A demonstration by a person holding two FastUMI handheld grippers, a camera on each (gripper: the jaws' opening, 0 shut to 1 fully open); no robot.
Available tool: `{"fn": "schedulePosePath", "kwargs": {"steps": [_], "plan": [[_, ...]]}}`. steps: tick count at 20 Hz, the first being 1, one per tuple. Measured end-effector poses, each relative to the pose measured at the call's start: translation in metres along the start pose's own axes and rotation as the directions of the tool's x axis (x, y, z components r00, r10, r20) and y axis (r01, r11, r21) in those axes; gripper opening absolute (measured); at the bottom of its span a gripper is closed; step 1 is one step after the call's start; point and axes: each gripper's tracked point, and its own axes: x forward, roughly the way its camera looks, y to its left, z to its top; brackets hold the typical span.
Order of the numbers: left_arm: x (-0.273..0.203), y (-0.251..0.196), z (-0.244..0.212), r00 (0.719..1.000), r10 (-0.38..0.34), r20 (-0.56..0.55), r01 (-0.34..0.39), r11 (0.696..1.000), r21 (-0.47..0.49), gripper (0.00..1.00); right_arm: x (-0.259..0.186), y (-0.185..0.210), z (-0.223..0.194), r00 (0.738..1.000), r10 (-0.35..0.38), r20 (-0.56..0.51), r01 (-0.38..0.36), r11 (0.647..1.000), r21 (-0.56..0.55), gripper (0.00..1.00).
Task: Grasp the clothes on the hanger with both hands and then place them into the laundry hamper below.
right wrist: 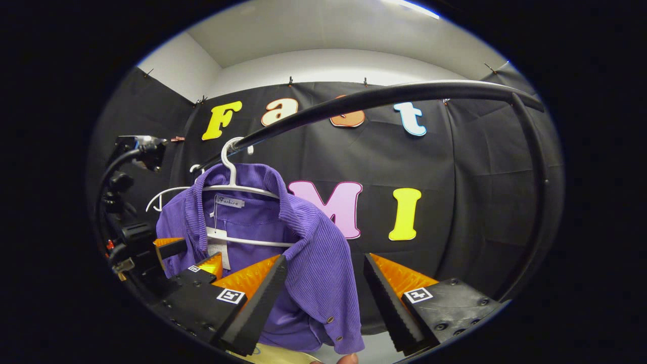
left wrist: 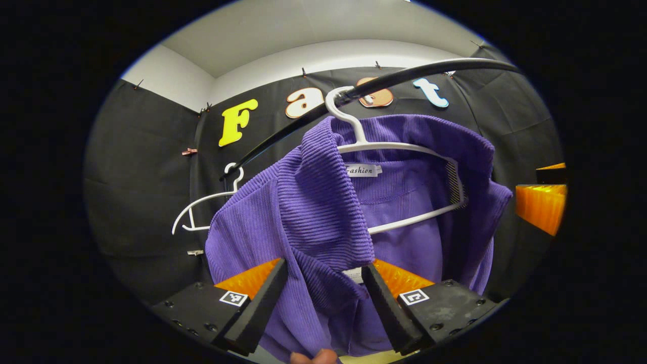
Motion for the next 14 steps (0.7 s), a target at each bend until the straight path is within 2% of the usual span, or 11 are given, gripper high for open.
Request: {"fn": "schedulePosePath", "kwargs": {"steps": [2, 4, 7, 9, 11, 14], "plan": [[0.007, 0.016, -0.002, 0.998, 0.065, 0.000, -0.065, 0.998, 0.002, 0.93, 0.004, 0.001, -0.002, 1.000, -0.003, 0.001, 0.003, 1.000, 0.001, 0.99], [0.012, 0.032, -0.004, 0.992, 0.124, -0.006, -0.124, 0.992, -0.010, 0.97, 0.016, 0.004, -0.005, 1.000, 0.002, 0.003, -0.002, 1.000, 0.002, 0.97], [0.015, 0.054, -0.002, 0.986, 0.167, -0.005, -0.167, 0.986, -0.008, 0.79, 0.034, 0.017, -0.010, 1.000, 0.011, 0.009, -0.011, 1.000, 0.000, 0.98], [0.011, 0.066, 0.003, 0.984, 0.180, 0.005, -0.180, 0.984, -0.017, 0.52, 0.044, 0.025, -0.012, 1.000, 0.018, 0.021, -0.018, 1.000, 0.006, 0.98], [0.012, 0.063, 0.001, 0.992, 0.129, -0.006, -0.129, 0.992, -0.007, 0.26, 0.056, 0.037, -0.011, 0.998, 0.032, 0.052, -0.033, 0.999, 0.022, 0.99], [0.017, 0.056, -0.006, 0.998, 0.047, -0.032, -0.047, 0.999, -0.007, 0.14, 0.060, 0.056, -0.015, 0.995, 0.052, 0.089, -0.056, 0.997, 0.047, 0.99]]}}
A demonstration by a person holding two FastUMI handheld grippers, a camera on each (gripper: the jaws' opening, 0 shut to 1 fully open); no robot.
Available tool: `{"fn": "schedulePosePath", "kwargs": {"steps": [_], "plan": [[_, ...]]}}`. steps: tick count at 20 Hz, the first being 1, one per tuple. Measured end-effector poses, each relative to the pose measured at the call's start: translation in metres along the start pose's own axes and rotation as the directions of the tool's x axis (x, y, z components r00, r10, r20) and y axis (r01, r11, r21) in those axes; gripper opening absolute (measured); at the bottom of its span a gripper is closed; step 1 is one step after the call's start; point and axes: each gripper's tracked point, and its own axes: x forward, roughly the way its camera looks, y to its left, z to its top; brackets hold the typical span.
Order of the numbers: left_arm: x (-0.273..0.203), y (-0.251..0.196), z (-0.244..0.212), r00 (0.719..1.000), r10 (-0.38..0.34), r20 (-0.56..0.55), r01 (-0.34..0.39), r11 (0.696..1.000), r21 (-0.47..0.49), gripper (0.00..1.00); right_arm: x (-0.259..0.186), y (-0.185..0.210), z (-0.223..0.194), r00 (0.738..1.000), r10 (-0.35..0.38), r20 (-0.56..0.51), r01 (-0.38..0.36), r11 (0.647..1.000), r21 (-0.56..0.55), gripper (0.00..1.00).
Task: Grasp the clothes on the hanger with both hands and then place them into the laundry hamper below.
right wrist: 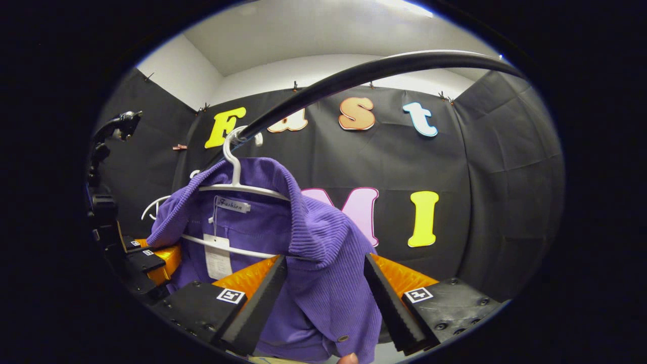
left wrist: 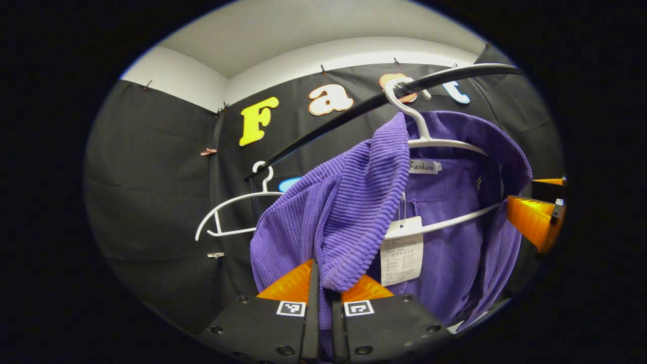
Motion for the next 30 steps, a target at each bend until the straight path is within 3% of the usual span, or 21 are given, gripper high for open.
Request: {"fn": "schedulePosePath", "kwargs": {"steps": [3, 7, 10, 11, 12, 14, 16, 21, 25, 30], "plan": [[0.001, -0.003, -0.005, 0.999, -0.036, -0.030, 0.035, 0.999, -0.032, 0.07, -0.008, 0.023, -0.004, 1.000, 0.020, 0.005, -0.020, 0.999, 0.039, 0.98], [-0.001, -0.006, -0.005, 0.993, -0.098, -0.071, 0.091, 0.991, -0.099, 0.05, 0.011, -0.027, -0.025, 0.977, -0.210, -0.039, 0.209, 0.977, -0.040, 0.96], [-0.006, -0.001, -0.005, 0.993, -0.101, -0.067, 0.093, 0.990, -0.110, 0.05, 0.034, -0.045, -0.032, 0.967, -0.253, -0.028, 0.253, 0.967, 0.001, 0.97], [-0.006, -0.001, -0.004, 0.993, -0.097, -0.063, 0.091, 0.991, -0.095, 0.05, 0.038, -0.052, -0.031, 0.965, -0.262, -0.011, 0.262, 0.965, 0.006, 0.81], [-0.008, 0.001, -0.005, 0.995, -0.087, -0.058, 0.082, 0.994, -0.076, 0.05, 0.041, -0.061, -0.030, 0.964, -0.267, -0.002, 0.267, 0.964, 0.007, 0.77], [-0.009, 0.005, -0.003, 0.997, -0.058, -0.044, 0.056, 0.997, -0.047, 0.05, 0.042, -0.079, -0.028, 0.954, -0.298, 0.020, 0.298, 0.954, -0.016, 0.45], [-0.007, 0.005, -0.004, 0.998, -0.054, -0.040, 0.052, 0.998, -0.040, 0.05, 0.042, -0.085, -0.019, 0.963, -0.262, 0.069, 0.266, 0.963, -0.052, 0.12], [-0.007, 0.006, -0.001, 0.996, -0.074, -0.042, 0.074, 0.997, -0.006, 0.05, 0.030, -0.072, -0.020, 0.989, -0.146, 0.038, 0.150, 0.980, -0.134, 0.07], [-0.011, 0.023, 0.021, 0.998, -0.055, -0.010, 0.055, 0.998, -0.016, 0.05, 0.017, -0.089, 0.030, 0.972, -0.171, 0.163, 0.207, 0.950, -0.234, 0.07], [-0.012, 0.039, 0.056, 0.998, -0.031, 0.062, 0.026, 0.997, 0.077, 0.05, 0.015, -0.109, 0.088, 0.932, -0.210, 0.295, 0.296, 0.912, -0.285, 0.07]]}}
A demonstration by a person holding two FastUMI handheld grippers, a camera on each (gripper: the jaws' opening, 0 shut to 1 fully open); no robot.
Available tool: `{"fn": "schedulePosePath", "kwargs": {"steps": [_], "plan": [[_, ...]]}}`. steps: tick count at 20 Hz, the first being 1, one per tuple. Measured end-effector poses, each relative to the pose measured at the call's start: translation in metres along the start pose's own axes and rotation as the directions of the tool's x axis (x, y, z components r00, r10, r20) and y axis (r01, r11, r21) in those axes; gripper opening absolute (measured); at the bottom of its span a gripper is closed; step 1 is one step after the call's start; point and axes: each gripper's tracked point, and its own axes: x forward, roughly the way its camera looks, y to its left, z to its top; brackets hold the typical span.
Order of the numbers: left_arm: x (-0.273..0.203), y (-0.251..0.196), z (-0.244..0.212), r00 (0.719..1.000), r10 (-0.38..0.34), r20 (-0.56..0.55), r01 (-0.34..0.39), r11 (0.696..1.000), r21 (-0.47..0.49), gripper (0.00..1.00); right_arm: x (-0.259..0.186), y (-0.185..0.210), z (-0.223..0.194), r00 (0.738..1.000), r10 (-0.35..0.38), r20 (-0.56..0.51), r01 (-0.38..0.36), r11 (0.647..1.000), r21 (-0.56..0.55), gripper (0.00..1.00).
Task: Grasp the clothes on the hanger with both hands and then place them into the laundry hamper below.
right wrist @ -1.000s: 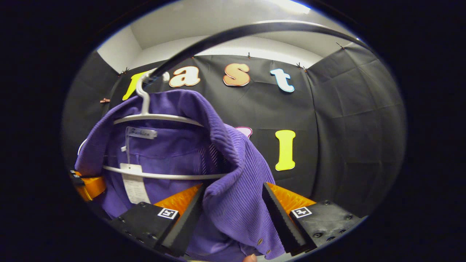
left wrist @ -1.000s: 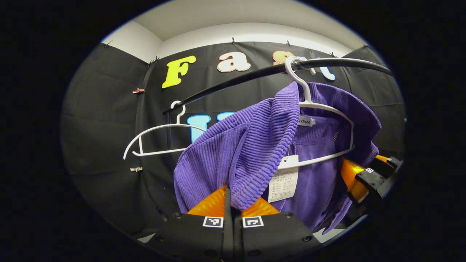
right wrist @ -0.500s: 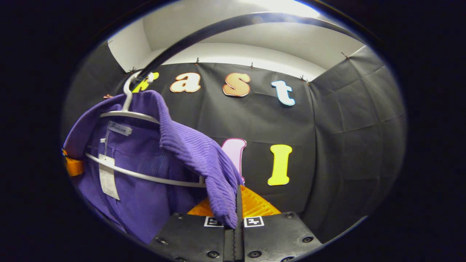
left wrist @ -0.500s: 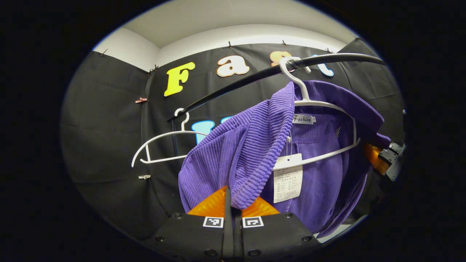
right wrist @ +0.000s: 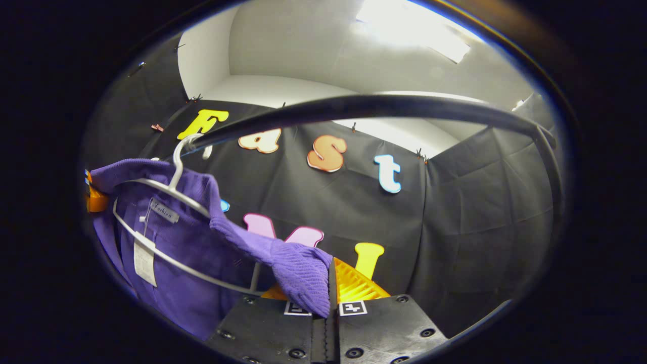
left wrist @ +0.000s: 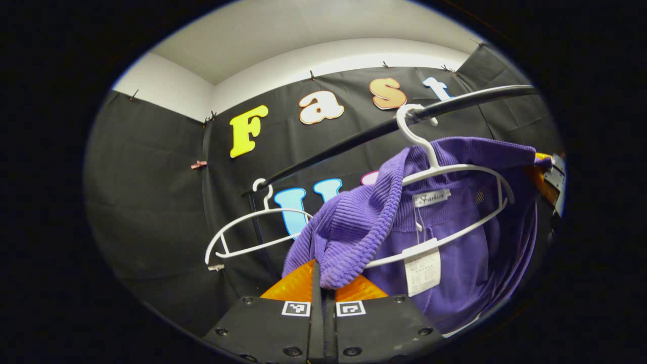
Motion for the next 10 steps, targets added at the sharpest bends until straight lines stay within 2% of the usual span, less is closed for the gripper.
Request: {"fn": "schedulePosePath", "kwargs": {"steps": [3, 6, 10], "plan": [[0.001, 0.004, 0.026, 0.999, 0.001, 0.044, 0.000, 1.000, -0.013, 0.05, 0.015, -0.028, -0.006, 0.997, -0.074, 0.019, 0.074, 0.997, -0.017, 0.07], [0.004, -0.005, 0.030, 0.999, -0.024, 0.044, 0.024, 1.000, 0.002, 0.04, 0.024, -0.046, -0.014, 0.988, -0.150, 0.041, 0.152, 0.988, -0.028, 0.07], [0.002, -0.014, 0.032, 0.998, -0.053, 0.045, 0.053, 0.999, 0.001, 0.04, 0.038, -0.053, -0.056, 0.972, -0.233, -0.024, 0.234, 0.971, 0.051, 0.07]]}}
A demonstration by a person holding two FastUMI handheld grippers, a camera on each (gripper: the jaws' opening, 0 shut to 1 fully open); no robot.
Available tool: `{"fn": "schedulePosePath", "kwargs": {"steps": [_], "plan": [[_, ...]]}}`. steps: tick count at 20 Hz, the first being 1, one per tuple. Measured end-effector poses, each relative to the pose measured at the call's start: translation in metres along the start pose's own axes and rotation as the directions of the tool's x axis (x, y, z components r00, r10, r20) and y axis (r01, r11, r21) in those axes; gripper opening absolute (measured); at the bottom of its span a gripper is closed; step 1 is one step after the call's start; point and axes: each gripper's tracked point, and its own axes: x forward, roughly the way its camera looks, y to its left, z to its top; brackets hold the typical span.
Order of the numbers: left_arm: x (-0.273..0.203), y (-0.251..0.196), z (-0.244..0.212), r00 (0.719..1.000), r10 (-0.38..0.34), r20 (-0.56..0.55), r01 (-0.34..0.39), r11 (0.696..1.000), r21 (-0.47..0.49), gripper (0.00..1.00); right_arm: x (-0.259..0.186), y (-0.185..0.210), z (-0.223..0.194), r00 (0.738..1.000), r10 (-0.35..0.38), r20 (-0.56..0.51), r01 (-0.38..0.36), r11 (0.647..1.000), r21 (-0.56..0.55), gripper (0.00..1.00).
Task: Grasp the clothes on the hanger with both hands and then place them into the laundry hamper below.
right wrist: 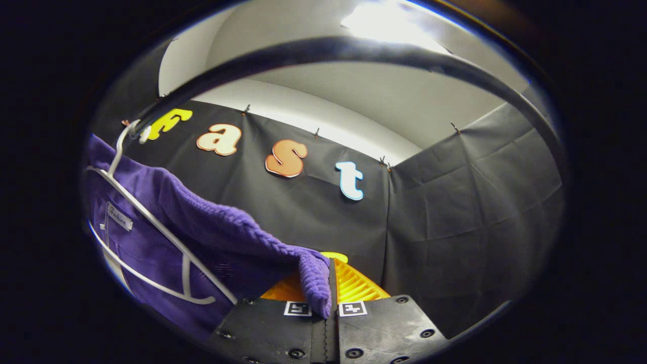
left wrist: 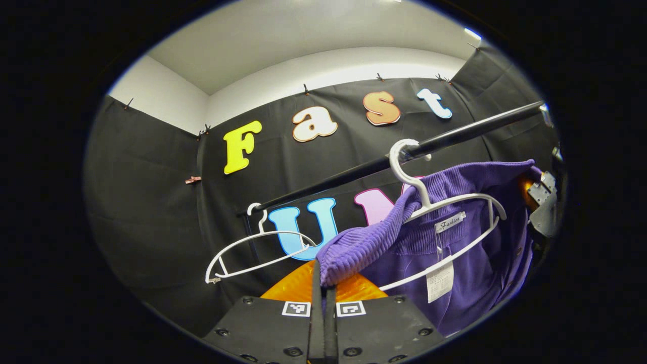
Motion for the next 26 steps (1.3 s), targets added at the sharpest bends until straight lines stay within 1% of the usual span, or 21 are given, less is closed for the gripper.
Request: {"fn": "schedulePosePath", "kwargs": {"steps": [2, 3, 4, 6, 7, 8, 9, 10, 11, 12, 13, 14, 15, 18, 21, 22, 26], "plan": [[0.000, -0.002, 0.000, 1.000, -0.010, -0.006, 0.010, 1.000, 0.002, 0.04, 0.006, 0.006, -0.028, 0.998, -0.004, -0.055, 0.007, 0.999, 0.051, 0.07], [0.000, -0.003, 0.000, 1.000, -0.012, -0.008, 0.012, 1.000, 0.002, 0.04, 0.006, 0.010, -0.040, 0.997, -0.001, -0.081, 0.008, 0.997, 0.079, 0.05], [-0.001, -0.002, 0.000, 1.000, -0.012, -0.009, 0.012, 1.000, 0.002, 0.04, 0.007, 0.016, -0.053, 0.994, 0.010, -0.112, 0.003, 0.994, 0.111, 0.05], [-0.001, -0.003, -0.001, 1.000, -0.013, -0.009, 0.013, 1.000, 0.002, 0.04, 0.004, 0.033, -0.077, 0.985, 0.039, -0.167, -0.007, 0.982, 0.189, 0.05], [-0.001, -0.003, -0.001, 1.000, -0.013, -0.010, 0.013, 1.000, 0.001, 0.04, 0.002, 0.040, -0.090, 0.977, 0.067, -0.203, -0.017, 0.971, 0.240, 0.05], [-0.001, -0.002, -0.001, 1.000, -0.013, -0.011, 0.013, 1.000, -0.001, 0.04, -0.002, 0.050, -0.104, 0.964, 0.106, -0.242, -0.028, 0.952, 0.305, 0.05], [-0.001, -0.001, 0.000, 1.000, -0.013, -0.012, 0.013, 1.000, -0.003, 0.04, -0.007, 0.061, -0.118, 0.945, 0.154, -0.289, -0.036, 0.926, 0.376, 0.05], [-0.001, -0.002, 0.000, 1.000, -0.013, -0.013, 0.013, 1.000, -0.003, 0.04, -0.014, 0.074, -0.133, 0.917, 0.211, -0.338, -0.039, 0.892, 0.450, 0.05], [0.000, -0.002, 0.002, 1.000, -0.018, -0.014, 0.018, 1.000, 0.000, 0.04, -0.024, 0.085, -0.147, 0.883, 0.265, -0.387, -0.035, 0.859, 0.510, 0.05], [0.002, -0.003, 0.001, 0.999, -0.030, -0.025, 0.030, 1.000, 0.008, 0.04, -0.038, 0.097, -0.160, 0.840, 0.330, -0.431, -0.036, 0.826, 0.563, 0.05], [0.002, -0.004, -0.001, 0.999, -0.038, -0.035, 0.038, 0.999, 0.012, 0.04, -0.055, 0.106, -0.170, 0.804, 0.376, -0.462, -0.033, 0.803, 0.595, 0.05], [0.003, -0.002, -0.001, 0.998, -0.043, -0.037, 0.043, 0.999, 0.007, 0.04, -0.070, 0.116, -0.175, 0.779, 0.408, -0.476, -0.040, 0.790, 0.612, 0.05], [0.003, 0.001, 0.000, 0.998, -0.045, -0.039, 0.045, 0.999, -0.001, 0.04, -0.090, 0.128, -0.174, 0.759, 0.440, -0.480, -0.057, 0.780, 0.624, 0.08], [0.004, 0.017, 0.000, 0.999, -0.027, -0.045, 0.027, 1.000, -0.013, 0.04, -0.133, 0.161, -0.157, 0.704, 0.532, -0.470, -0.115, 0.739, 0.664, 0.07], [0.006, 0.051, -0.004, 0.998, 0.031, -0.054, -0.032, 0.999, -0.010, 0.04, -0.178, 0.191, -0.129, 0.653, 0.613, -0.445, -0.159, 0.685, 0.711, 0.07], [0.007, 0.061, -0.005, 0.997, 0.053, -0.056, -0.053, 0.999, -0.006, 0.04, -0.186, 0.199, -0.116, 0.644, 0.633, -0.431, -0.177, 0.671, 0.720, 0.07], [0.002, 0.102, -0.027, 0.986, 0.143, -0.082, -0.141, 0.990, 0.031, 0.04, -0.202, 0.218, -0.082, 0.627, 0.681, -0.378, -0.251, 0.636, 0.730, 0.07]]}}
